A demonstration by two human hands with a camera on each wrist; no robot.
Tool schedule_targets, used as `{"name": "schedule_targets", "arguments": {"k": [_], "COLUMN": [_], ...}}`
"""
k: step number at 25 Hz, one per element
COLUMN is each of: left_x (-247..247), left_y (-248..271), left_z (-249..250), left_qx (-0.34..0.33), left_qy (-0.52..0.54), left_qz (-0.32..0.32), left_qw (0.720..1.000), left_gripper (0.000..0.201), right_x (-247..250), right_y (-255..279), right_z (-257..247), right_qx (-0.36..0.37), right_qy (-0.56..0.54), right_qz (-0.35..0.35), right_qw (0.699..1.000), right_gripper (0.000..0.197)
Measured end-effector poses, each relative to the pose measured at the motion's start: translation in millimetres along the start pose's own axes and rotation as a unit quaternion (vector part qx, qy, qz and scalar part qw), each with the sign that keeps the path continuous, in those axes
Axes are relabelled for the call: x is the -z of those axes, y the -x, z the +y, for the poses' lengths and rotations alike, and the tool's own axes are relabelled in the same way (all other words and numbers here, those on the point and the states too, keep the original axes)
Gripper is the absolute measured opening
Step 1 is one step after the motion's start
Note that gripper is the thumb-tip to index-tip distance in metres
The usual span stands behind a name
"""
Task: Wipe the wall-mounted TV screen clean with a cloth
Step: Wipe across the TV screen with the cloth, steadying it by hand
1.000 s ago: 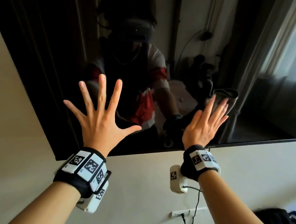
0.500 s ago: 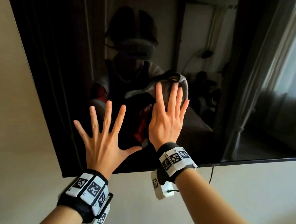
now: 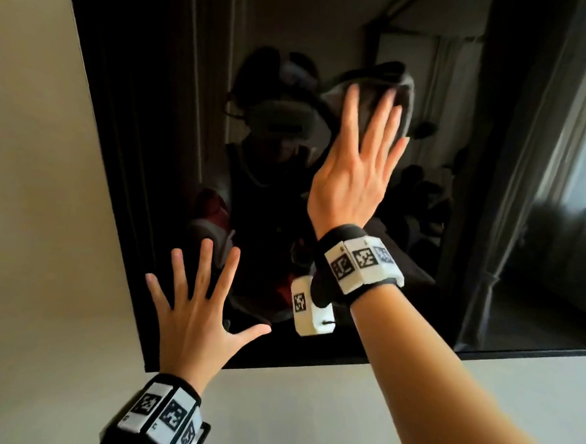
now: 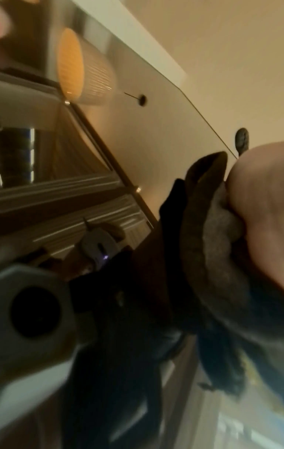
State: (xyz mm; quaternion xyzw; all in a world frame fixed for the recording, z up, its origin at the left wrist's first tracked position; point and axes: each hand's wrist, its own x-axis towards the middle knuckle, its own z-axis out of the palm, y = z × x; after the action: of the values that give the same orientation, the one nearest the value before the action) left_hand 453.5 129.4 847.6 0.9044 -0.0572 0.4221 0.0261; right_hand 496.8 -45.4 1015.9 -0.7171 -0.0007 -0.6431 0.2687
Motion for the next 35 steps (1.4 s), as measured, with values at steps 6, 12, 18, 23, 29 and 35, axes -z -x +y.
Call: {"name": "schedule_targets", "arguments": {"k": [6, 12, 18, 23, 29, 35], "left_x": [-2, -6, -2, -2, -7, -5], "left_y": [0, 1, 3, 7, 10, 9], "left_z": [1, 0, -3, -9, -17, -18], "left_qx": [0.009, -0.003, -0.005, -0.007, 0.003, -0.003], "left_qy": [0.014, 0.005, -0.005, -0.018, 0.0, -0.003], "left_qz": [-0.006, 0.016, 0.019, 0.016, 0.021, 0.016], "left_qw": [1.0, 1.0, 1.0, 1.0, 1.0, 1.0], "left_gripper": [0.12, 0.118, 0.116, 0.118, 0.121, 0.122], "right_x": [-1, 5, 5, 3, -5, -19], "right_y": [26, 57, 63, 86, 86, 41], "right_z": [-3, 7, 28, 31, -6, -45], "right_qx": [0.212, 0.189, 0.033, 0.197, 0.183, 0.24], "right_qy": [0.0, 0.01, 0.008, 0.025, 0.021, 0.021], "right_qz": [-0.088, -0.08, -0.043, -0.107, -0.113, -0.108], "right_qw": [0.973, 0.979, 0.999, 0.974, 0.976, 0.965], "right_gripper": [0.066, 0.072, 0.072, 0.066, 0.073, 0.063]}}
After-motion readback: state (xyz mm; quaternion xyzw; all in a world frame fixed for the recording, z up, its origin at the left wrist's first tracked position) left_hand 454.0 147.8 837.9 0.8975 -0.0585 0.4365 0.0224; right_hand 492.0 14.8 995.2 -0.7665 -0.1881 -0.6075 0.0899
